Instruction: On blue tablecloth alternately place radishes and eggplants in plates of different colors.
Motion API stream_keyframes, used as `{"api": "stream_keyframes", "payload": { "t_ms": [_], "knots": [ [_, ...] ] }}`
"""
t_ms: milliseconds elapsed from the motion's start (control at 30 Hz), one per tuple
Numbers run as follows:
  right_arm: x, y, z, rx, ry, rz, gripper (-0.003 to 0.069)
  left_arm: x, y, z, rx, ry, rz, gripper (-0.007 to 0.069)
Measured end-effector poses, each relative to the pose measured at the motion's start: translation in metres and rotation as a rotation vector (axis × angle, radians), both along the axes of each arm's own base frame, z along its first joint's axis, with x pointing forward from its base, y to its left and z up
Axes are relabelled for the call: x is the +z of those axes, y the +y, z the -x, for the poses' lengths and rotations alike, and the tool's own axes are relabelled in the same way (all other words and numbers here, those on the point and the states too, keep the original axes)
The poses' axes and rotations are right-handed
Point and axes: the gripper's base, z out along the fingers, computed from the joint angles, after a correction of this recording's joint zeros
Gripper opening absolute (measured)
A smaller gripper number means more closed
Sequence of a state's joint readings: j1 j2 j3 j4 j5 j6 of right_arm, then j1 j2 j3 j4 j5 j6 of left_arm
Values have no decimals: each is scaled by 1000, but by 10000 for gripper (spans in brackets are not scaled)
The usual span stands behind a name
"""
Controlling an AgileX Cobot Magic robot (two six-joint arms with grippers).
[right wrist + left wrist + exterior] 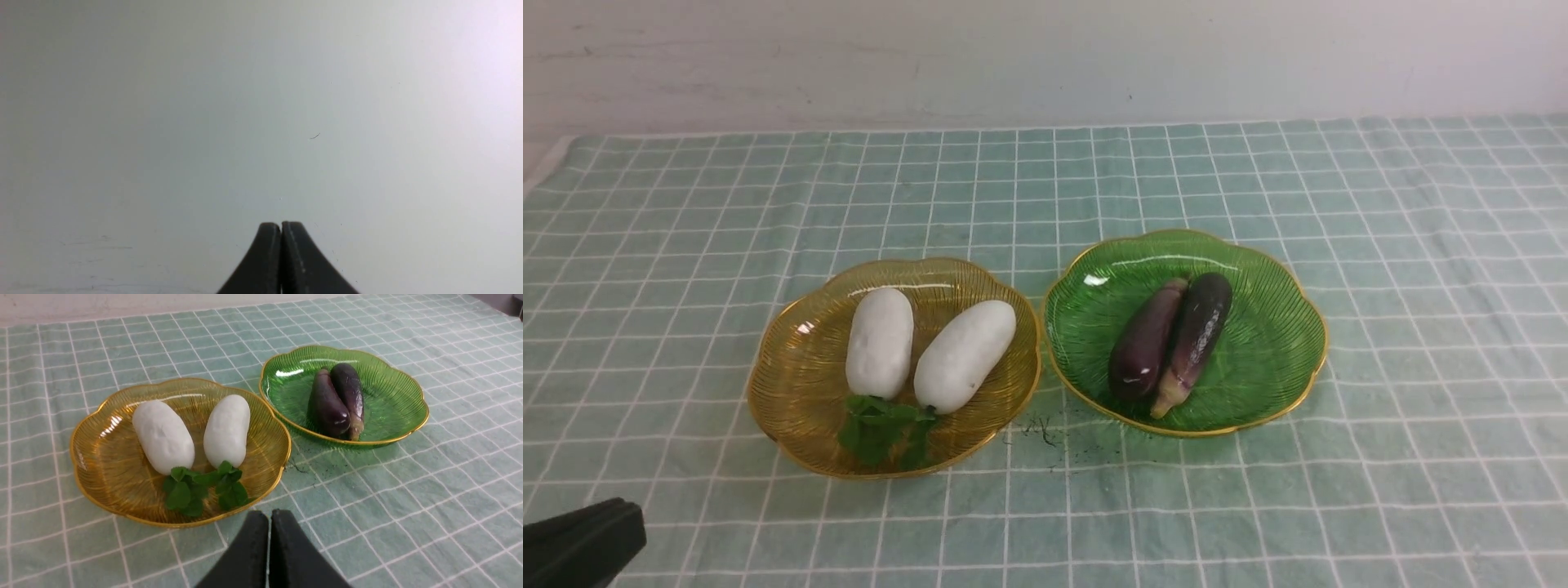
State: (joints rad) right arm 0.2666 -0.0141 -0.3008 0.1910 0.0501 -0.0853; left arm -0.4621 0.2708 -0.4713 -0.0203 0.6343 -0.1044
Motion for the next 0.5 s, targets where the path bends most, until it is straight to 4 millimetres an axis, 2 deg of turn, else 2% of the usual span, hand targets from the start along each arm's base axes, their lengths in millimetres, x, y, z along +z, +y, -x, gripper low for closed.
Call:
{"api": "stream_keyframes", "payload": {
  "t_ms": [200, 367, 500],
  "knots": [
    [0, 0, 0, 0, 1, 1, -15, -2, 2, 0, 4, 0, -39, -8],
    [0, 0, 0, 3, 3, -5, -15, -2, 4, -2, 31, -72, -45, -8],
    [0, 0, 0, 5, 5, -8, -15, -16, 11, 1, 126, -130, -37, -8]
  ]
}}
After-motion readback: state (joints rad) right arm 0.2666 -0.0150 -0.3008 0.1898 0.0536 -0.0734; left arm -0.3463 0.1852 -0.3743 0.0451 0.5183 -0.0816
